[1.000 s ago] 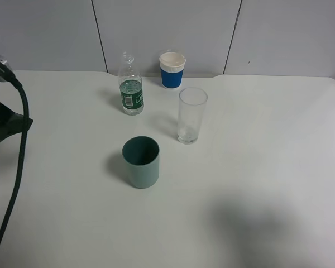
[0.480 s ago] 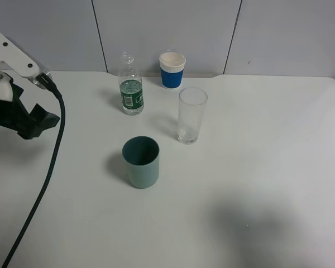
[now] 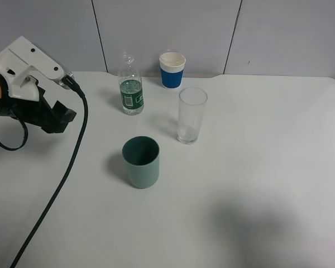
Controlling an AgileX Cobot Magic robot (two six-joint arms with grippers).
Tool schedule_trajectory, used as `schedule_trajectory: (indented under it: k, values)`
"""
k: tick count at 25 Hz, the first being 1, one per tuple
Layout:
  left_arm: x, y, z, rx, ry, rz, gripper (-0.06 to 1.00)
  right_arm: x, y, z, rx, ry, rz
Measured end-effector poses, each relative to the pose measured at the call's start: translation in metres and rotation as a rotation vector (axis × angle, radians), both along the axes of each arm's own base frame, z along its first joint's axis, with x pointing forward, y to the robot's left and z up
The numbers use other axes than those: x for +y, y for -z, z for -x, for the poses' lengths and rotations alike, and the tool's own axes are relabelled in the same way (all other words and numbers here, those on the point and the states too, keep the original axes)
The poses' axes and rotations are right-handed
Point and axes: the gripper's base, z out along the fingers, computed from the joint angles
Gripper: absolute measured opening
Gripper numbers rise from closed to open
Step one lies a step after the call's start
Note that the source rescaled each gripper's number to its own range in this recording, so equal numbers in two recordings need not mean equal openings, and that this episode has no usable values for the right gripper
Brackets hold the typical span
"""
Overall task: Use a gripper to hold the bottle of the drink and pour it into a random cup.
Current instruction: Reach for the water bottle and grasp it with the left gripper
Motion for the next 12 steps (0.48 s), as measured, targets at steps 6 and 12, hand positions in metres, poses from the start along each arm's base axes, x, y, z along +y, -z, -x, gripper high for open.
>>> schedule_trajectory:
  k: [6, 12]
  values:
    - [-0.011, 0.006, -0.009, -0.045, 0.051, 0.088, 0.47, 0.000, 0.000, 0.000, 0.000, 0.000, 0.000]
    - [-0.024, 0.014, -0.017, -0.077, 0.129, 0.186, 0.48, 0.000, 0.000, 0.000, 0.000, 0.000, 0.000]
